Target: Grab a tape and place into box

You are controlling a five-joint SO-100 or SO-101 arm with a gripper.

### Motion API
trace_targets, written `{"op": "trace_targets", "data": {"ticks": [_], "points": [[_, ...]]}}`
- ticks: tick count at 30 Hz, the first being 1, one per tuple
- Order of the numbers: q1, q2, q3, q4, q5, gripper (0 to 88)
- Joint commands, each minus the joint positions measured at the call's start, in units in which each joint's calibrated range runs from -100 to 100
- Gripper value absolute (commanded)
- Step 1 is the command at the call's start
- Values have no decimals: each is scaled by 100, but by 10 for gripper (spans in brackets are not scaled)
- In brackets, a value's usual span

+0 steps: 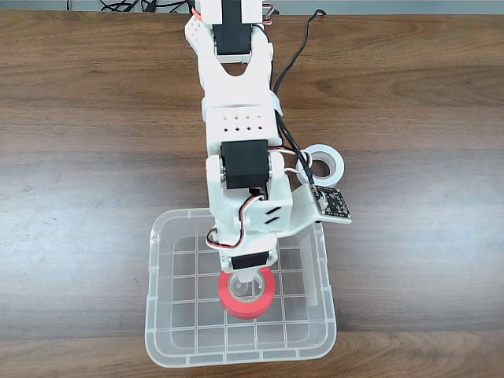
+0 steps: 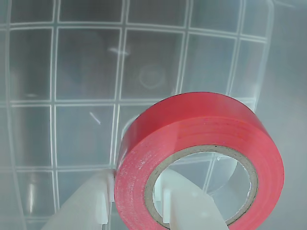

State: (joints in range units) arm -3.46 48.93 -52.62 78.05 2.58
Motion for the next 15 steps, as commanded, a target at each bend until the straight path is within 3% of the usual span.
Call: {"op": "trace_targets", "data": {"ticks": [1, 6, 15], "points": [[2, -308, -551, -125, -21, 97], [24, -372, -551, -125, -21, 164], [82, -1008, -673, 3, -5, 159]]}}
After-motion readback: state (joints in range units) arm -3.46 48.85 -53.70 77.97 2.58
